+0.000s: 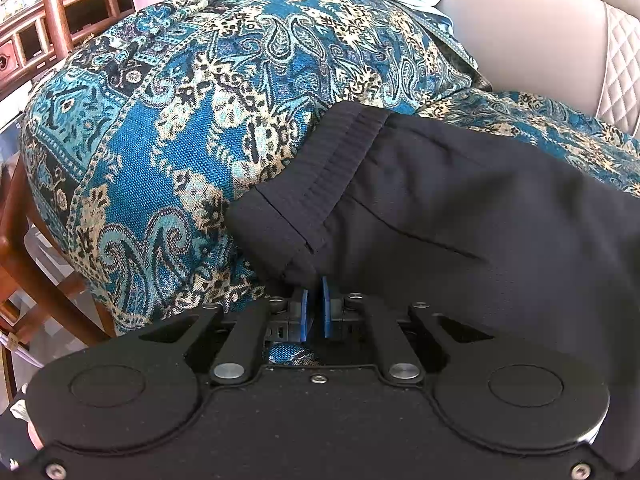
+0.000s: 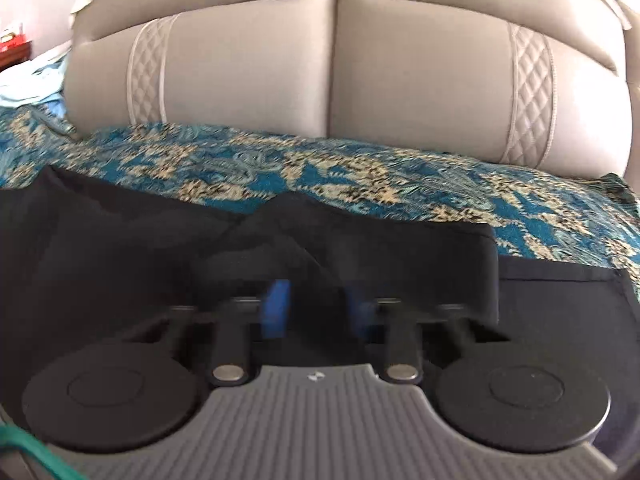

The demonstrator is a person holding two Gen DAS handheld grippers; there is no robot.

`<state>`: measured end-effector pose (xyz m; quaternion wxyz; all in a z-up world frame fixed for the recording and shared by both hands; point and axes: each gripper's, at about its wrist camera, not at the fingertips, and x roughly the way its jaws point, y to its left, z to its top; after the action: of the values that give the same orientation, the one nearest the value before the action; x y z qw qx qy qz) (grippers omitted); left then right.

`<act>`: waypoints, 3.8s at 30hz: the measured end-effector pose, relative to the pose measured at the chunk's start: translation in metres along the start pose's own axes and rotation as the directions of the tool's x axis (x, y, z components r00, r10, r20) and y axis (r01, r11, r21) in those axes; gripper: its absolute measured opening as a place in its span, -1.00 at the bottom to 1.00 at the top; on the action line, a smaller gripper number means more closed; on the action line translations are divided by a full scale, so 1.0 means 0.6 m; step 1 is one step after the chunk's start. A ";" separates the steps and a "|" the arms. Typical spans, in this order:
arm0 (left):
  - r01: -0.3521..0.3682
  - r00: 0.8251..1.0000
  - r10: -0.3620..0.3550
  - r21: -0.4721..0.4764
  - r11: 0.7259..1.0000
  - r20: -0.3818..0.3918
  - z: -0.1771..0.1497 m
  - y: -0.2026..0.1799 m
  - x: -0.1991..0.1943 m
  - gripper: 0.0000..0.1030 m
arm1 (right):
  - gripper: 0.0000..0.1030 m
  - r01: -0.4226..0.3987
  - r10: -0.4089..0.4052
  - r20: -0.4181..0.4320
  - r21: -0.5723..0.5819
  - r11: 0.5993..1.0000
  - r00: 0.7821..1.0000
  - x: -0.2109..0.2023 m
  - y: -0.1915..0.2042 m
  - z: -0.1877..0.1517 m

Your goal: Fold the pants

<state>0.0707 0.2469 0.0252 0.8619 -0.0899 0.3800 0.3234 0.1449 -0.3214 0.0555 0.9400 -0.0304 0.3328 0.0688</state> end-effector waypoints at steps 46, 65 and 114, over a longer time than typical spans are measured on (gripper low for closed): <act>0.307 0.924 -0.351 0.254 0.917 0.153 0.000 -0.175 -0.179 0.27 | 0.23 0.239 -0.293 0.073 0.408 0.881 0.953 -0.097 -0.067 0.017; 0.435 0.884 -0.467 0.353 0.828 0.005 0.010 -0.412 -0.065 -0.58 | 0.27 -0.145 0.143 -0.031 -0.087 0.986 0.989 0.068 0.273 0.056; 0.457 0.844 -0.534 0.452 0.766 0.053 0.021 -0.509 -0.061 -0.52 | 0.39 0.040 -0.079 0.070 0.449 0.893 0.994 -0.009 -0.102 -0.014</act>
<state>0.2509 -0.0022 0.0321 0.9454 0.0308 0.3244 0.0000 0.1447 -0.3833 0.0534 0.9370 0.1791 0.2977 -0.0371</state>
